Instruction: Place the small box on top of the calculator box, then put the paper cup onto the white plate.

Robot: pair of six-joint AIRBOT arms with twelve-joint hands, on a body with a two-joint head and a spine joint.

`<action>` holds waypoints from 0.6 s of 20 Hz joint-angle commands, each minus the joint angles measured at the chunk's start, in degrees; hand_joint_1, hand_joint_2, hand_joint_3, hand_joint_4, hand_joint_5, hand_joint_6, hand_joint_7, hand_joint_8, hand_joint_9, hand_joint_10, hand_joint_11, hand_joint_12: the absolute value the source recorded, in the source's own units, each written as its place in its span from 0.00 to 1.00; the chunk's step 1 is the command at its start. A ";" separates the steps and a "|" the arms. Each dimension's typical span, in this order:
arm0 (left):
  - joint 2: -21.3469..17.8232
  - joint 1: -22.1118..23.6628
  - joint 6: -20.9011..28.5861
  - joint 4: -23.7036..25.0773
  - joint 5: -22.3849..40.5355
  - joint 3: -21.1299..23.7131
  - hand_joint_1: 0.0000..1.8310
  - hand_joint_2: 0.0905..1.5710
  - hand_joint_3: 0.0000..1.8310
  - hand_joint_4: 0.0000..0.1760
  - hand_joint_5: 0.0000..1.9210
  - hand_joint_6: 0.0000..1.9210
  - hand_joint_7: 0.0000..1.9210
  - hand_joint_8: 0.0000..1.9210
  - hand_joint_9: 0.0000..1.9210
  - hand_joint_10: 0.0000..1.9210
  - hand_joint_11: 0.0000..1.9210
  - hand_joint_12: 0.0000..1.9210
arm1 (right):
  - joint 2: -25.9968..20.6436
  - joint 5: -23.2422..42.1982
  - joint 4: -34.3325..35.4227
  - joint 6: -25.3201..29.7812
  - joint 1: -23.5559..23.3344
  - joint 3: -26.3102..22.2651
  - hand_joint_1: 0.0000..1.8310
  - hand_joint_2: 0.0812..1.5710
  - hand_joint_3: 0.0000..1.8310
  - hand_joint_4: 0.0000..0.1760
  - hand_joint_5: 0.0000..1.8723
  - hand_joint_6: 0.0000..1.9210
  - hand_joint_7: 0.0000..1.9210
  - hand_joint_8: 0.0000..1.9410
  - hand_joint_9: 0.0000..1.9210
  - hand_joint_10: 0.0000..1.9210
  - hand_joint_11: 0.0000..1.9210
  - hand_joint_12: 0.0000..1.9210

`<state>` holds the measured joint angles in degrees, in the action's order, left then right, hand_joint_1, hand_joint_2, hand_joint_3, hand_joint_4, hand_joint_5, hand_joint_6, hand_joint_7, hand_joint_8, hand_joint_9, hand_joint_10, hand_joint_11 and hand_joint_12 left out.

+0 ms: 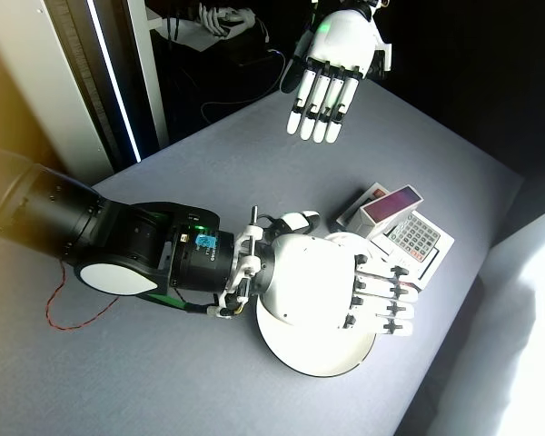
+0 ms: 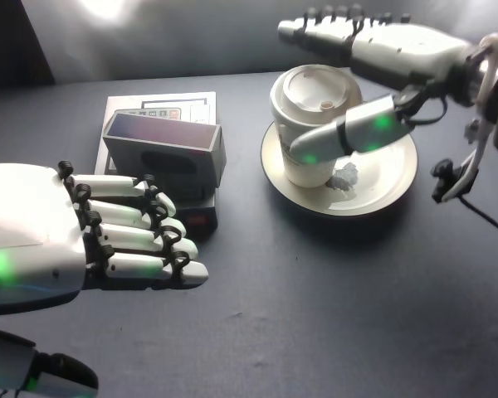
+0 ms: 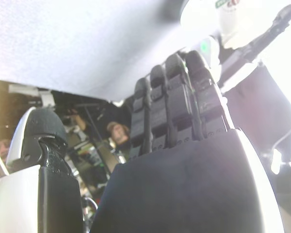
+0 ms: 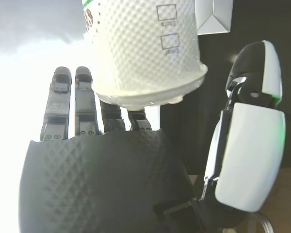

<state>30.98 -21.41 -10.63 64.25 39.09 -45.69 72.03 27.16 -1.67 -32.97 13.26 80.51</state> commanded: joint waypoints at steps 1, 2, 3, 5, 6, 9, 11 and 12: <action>-0.24 0.90 0.02 -2.54 3.75 -0.21 0.23 0.73 0.00 0.00 0.13 0.00 0.16 0.00 0.16 0.01 0.00 0.34 | -1.10 7.19 0.73 0.70 -1.08 -0.30 0.29 0.49 0.00 0.00 0.00 0.00 0.00 0.00 0.00 0.00 0.00 0.00; -0.23 0.95 0.02 -2.54 3.74 -0.21 0.24 0.73 0.00 0.00 0.13 0.00 0.16 0.00 0.17 0.01 0.00 0.34 | -1.42 7.18 0.64 0.71 -1.38 -0.57 0.29 0.49 0.00 0.00 0.00 0.00 0.00 0.00 0.00 0.00 0.00 0.00; -0.20 1.02 0.02 -2.54 3.74 -0.22 0.22 0.74 0.00 0.00 0.12 0.00 0.14 0.00 0.14 0.00 0.00 0.30 | -1.73 7.18 -1.12 2.31 -1.74 -0.71 0.29 0.49 0.00 0.00 0.00 0.00 0.00 0.00 0.00 0.00 0.00 0.00; -0.18 1.03 0.02 -2.54 3.74 -0.22 0.23 0.73 0.00 0.00 0.12 0.00 0.14 0.00 0.14 0.00 0.00 0.28 | -2.63 6.48 -3.06 4.46 -2.81 -1.42 0.31 0.48 0.00 0.00 0.00 0.00 0.00 0.00 0.00 0.00 0.00 0.00; -0.16 1.05 0.02 -2.54 3.74 -0.22 0.25 0.73 0.00 0.00 0.13 0.00 0.15 0.00 0.16 0.00 0.00 0.31 | -3.22 5.90 -3.06 4.60 -3.29 -2.03 0.31 0.48 0.00 0.00 0.00 0.00 0.00 0.00 0.00 0.00 0.00 0.00; -0.15 1.15 0.02 -2.54 3.74 -0.22 0.21 0.74 0.00 0.00 0.13 0.00 0.16 0.00 0.17 0.00 0.00 0.34 | -5.56 5.78 -6.75 6.12 -4.50 -4.27 0.30 0.49 0.00 0.00 0.00 0.00 0.00 0.00 0.00 0.00 0.00 0.00; -0.13 1.21 0.03 -2.55 3.74 -0.13 0.22 0.74 0.00 0.00 0.12 0.00 0.15 0.00 0.16 0.00 0.00 0.34 | -7.59 5.78 -9.52 6.76 -5.10 -5.97 0.32 0.49 0.00 0.00 0.00 0.00 0.00 0.00 0.00 0.00 0.00 0.00; -0.08 1.32 0.03 -2.55 3.74 -0.12 0.22 0.74 0.00 0.00 0.12 0.00 0.15 0.00 0.17 0.00 0.00 0.32 | -8.45 5.78 -11.08 8.71 -5.42 -6.42 0.31 0.49 0.00 0.00 0.00 0.00 0.00 0.00 0.00 0.00 0.00 0.00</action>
<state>31.29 -20.80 -10.61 64.47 39.05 -45.69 64.18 26.41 -14.20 -24.64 8.71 74.04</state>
